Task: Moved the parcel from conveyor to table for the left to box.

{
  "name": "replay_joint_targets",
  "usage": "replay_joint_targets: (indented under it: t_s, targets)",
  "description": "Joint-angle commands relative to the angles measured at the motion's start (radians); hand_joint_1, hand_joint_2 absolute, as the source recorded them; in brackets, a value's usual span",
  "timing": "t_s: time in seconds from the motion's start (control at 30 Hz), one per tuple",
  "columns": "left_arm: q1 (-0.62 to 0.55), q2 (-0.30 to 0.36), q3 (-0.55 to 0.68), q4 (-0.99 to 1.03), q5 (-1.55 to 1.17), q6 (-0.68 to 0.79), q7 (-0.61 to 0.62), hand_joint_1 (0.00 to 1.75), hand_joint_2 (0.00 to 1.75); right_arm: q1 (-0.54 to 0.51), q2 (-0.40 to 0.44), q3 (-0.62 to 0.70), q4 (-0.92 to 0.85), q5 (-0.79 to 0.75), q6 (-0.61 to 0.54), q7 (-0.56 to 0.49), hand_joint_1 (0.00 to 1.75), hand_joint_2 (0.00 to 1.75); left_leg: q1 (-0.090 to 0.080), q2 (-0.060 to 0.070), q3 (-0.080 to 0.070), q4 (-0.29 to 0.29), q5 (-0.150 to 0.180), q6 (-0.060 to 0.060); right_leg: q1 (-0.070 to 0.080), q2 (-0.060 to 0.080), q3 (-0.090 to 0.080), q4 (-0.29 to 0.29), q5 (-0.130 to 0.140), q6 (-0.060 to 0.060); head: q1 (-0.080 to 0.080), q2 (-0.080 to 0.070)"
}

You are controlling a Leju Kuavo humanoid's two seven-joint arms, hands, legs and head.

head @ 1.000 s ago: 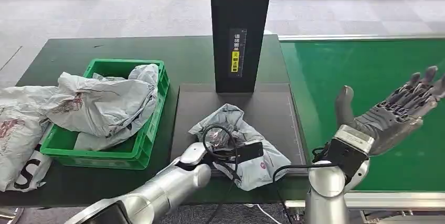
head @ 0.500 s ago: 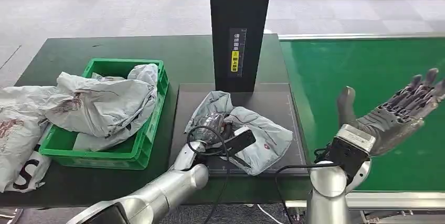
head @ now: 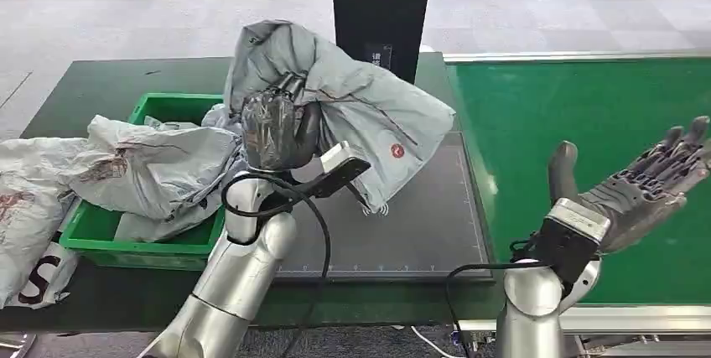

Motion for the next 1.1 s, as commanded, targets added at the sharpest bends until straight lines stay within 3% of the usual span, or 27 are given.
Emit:
replay_joint_targets:
  t_s: [0.03,0.33,0.43,0.6,0.7,0.73,0.77,0.8,0.83,1.1]
  targets:
    - [0.018,0.018,0.077,-0.129,-0.009,-0.005,0.007,1.75,1.75,0.041,0.044,-0.056,0.000,-0.002,0.001,0.000,0.00,1.75,0.000,0.001,0.002,-0.001,0.000,0.000,0.001,0.000,0.002,-0.002,0.000,-0.001,0.000,0.000]
    - [0.016,0.018,0.088,-0.140,-0.022,-0.005,0.009,1.75,1.75,0.047,0.044,-0.056,-0.006,-0.004,0.001,0.000,0.00,1.75,0.000,0.001,0.004,-0.004,0.000,0.000,0.000,-0.001,0.004,-0.004,0.001,-0.001,0.000,0.000]
    - [-0.008,0.018,0.139,-0.190,-0.073,-0.005,0.048,1.75,1.75,0.054,0.044,-0.056,-0.011,-0.004,0.001,0.000,0.00,1.75,0.000,0.000,0.003,-0.002,0.000,0.000,0.001,-0.001,0.003,-0.002,0.000,-0.001,0.000,0.000]
    - [-0.007,0.018,0.252,-0.301,-0.012,-0.005,-0.030,1.75,1.75,0.059,0.044,-0.052,-0.016,-0.011,0.001,0.000,0.00,1.75,0.000,0.001,0.001,-0.001,0.000,0.000,0.001,0.000,0.001,-0.001,0.000,-0.001,0.000,0.000]
    - [-0.006,0.018,0.298,-0.314,-0.029,-0.005,-0.016,1.75,1.75,0.059,0.044,-0.052,-0.017,-0.013,0.001,0.000,0.00,1.75,0.001,0.003,0.004,-0.004,0.000,-0.001,0.001,0.001,0.003,-0.004,0.001,-0.001,0.000,0.000]
    - [-0.041,0.037,0.349,-0.232,-0.023,-0.005,0.000,1.75,1.75,0.064,0.044,-0.048,-0.021,-0.015,0.001,0.000,0.00,1.75,0.001,0.002,0.002,-0.001,0.000,0.000,0.001,0.001,0.001,-0.002,0.000,-0.001,0.000,0.000]
    - [-0.187,0.038,0.508,0.034,-0.194,-0.005,0.247,1.75,1.75,0.070,0.044,-0.020,-0.007,-0.025,0.001,0.000,0.00,1.75,0.000,0.001,0.003,-0.002,0.000,0.000,0.000,0.000,0.002,-0.002,0.000,-0.001,0.000,0.000]
    - [-0.274,0.126,0.586,0.314,-0.099,-0.005,0.203,1.75,1.75,0.075,0.044,-0.017,-0.009,-0.031,0.001,0.000,0.00,1.75,0.001,0.000,0.004,-0.003,0.001,-0.001,0.001,-0.001,0.003,-0.003,0.000,-0.001,0.000,0.000]
    - [-0.330,0.181,0.681,0.445,-0.101,-0.005,0.162,1.75,1.75,0.080,0.044,-0.020,-0.015,-0.042,0.001,0.000,0.00,1.75,-0.001,-0.002,0.006,-0.004,0.002,-0.001,0.000,-0.003,0.006,-0.002,0.000,-0.001,0.000,0.000]
    - [-0.331,0.188,0.929,0.515,-0.191,-0.005,0.150,1.75,1.75,0.062,0.044,-0.040,0.018,-0.040,0.001,0.000,0.00,1.75,0.001,0.013,0.005,-0.005,0.004,-0.004,0.002,0.011,-0.001,-0.003,0.008,-0.006,0.000,0.000]
